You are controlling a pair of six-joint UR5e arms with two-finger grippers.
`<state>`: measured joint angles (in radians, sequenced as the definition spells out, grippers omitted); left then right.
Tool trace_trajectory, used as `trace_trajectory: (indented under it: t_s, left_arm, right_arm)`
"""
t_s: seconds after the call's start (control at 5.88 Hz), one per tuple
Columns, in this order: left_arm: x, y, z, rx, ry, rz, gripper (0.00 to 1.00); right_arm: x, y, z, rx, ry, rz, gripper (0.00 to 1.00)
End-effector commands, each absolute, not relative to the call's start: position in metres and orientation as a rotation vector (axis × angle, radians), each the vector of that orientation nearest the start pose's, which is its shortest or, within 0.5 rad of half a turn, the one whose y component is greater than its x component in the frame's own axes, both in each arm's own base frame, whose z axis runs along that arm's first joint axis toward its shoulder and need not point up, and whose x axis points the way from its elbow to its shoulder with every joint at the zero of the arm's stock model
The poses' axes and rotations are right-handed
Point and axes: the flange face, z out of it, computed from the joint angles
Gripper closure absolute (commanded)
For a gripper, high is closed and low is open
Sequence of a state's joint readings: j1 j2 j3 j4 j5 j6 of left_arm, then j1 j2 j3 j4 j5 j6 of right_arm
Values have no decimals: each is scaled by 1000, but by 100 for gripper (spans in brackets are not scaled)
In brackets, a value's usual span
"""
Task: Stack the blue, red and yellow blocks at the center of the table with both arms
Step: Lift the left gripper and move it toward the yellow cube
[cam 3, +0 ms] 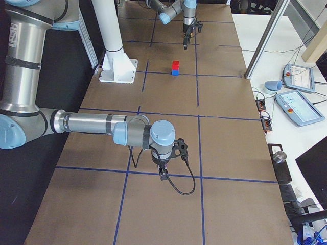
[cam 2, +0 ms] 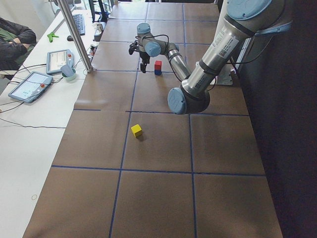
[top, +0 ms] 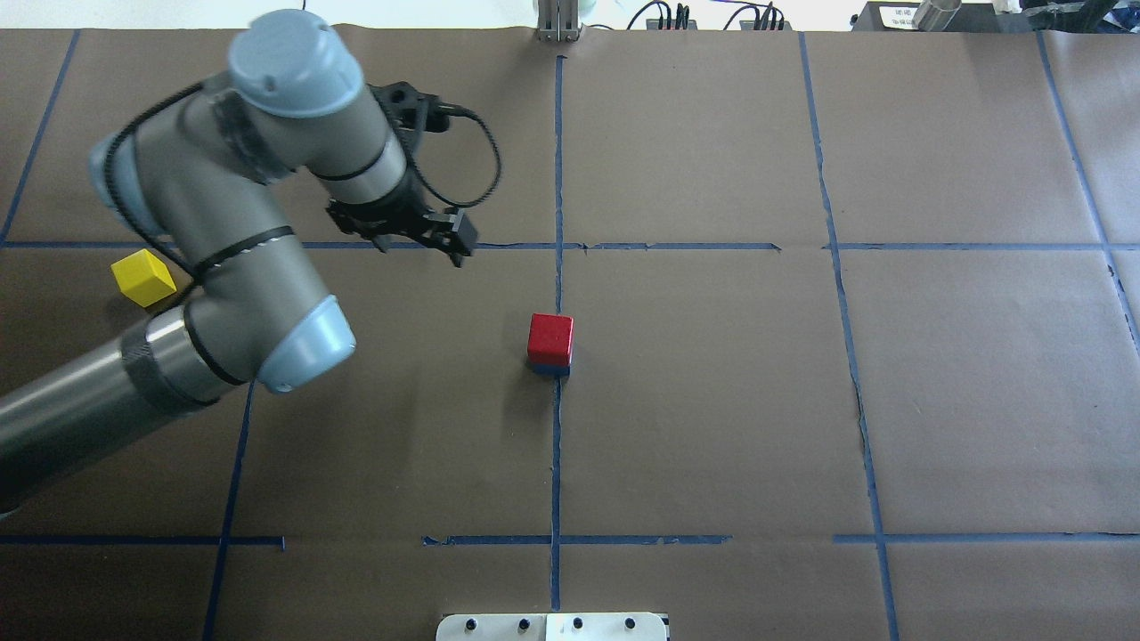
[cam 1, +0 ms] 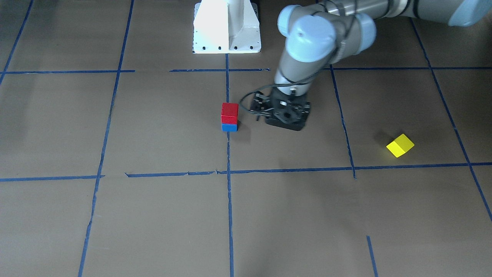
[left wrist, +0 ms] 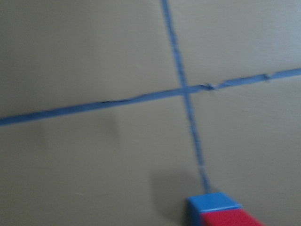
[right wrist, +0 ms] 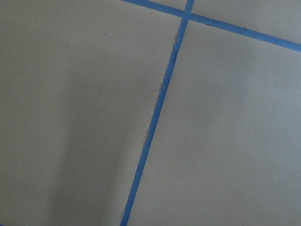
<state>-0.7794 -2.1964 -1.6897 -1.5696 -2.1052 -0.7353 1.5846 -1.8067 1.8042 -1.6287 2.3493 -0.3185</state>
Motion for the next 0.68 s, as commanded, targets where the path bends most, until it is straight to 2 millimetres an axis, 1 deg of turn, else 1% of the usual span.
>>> trace_trajectory:
  t_s: [0.0, 0.17, 0.34, 0.51]
  left_arm:
    - [296, -552, 381, 275, 744, 463, 0]
    - [252, -550, 441, 325, 699, 571, 0]
    - [239, -547, 470, 367, 688, 642, 0]
    - [235, -541, 500, 417, 705, 765, 0]
  right_arm:
    - [69, -389, 651, 72, -780, -253, 0]
    - [69, -389, 651, 71, -780, -252, 0]
    - [69, -389, 651, 71, -780, -252, 0]
    - [69, -389, 652, 70, -780, -251, 0]
